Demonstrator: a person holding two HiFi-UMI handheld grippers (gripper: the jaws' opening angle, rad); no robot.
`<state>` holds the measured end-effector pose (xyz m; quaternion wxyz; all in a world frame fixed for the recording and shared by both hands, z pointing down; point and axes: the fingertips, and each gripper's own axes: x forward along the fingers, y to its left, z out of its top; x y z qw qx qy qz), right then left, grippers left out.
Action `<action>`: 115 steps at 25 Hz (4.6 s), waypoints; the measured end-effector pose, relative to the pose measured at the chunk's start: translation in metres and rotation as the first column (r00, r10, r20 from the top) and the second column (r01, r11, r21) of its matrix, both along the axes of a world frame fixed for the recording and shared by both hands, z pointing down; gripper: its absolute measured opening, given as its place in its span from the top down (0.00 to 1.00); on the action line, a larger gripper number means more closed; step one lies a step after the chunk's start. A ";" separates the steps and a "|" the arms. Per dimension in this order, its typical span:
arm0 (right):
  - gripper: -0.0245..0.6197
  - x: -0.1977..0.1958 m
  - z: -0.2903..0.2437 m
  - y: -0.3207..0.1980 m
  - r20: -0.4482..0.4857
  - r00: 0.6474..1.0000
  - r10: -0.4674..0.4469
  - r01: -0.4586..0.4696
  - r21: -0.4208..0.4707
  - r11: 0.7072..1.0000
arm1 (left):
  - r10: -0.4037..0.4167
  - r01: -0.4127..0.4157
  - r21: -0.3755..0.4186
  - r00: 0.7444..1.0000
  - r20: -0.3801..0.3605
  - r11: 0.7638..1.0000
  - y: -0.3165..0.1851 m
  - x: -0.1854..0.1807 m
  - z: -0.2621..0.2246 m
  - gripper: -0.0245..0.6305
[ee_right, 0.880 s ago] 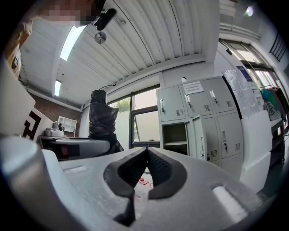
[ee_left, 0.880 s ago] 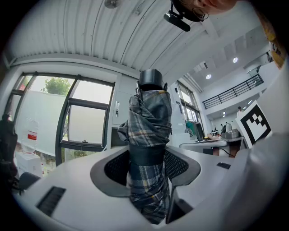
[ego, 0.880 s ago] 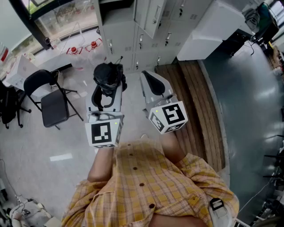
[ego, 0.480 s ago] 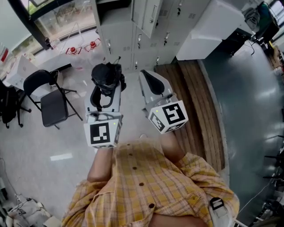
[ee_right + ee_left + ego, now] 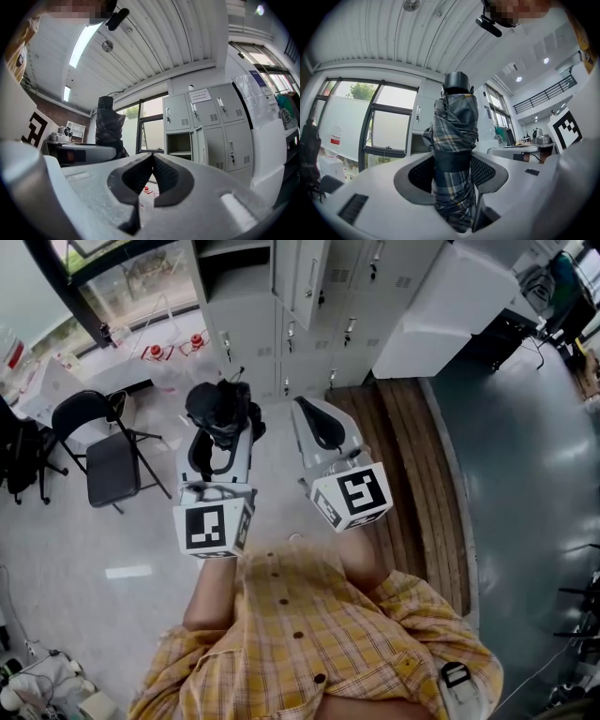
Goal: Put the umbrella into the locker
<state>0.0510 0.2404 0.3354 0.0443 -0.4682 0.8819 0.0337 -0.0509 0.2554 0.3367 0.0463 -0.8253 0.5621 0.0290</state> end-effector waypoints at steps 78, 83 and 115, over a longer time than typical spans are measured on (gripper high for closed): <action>0.96 -0.048 -0.007 -0.484 -0.008 0.998 0.057 -0.057 -0.033 0.998 | 0.066 -0.075 -0.092 0.993 -0.103 0.993 -0.511 -0.054 -0.002 0.64; 0.96 -0.045 -0.005 -0.488 0.002 1.000 0.022 -0.022 -0.027 0.999 | 0.060 -0.072 -0.097 0.991 -0.123 0.993 -0.531 -0.048 -0.001 0.64; 0.96 -0.030 -0.004 -0.502 -0.011 1.000 0.001 -0.001 -0.001 1.000 | -0.121 -0.388 -0.255 0.336 -0.934 0.886 -0.696 -0.048 0.034 0.65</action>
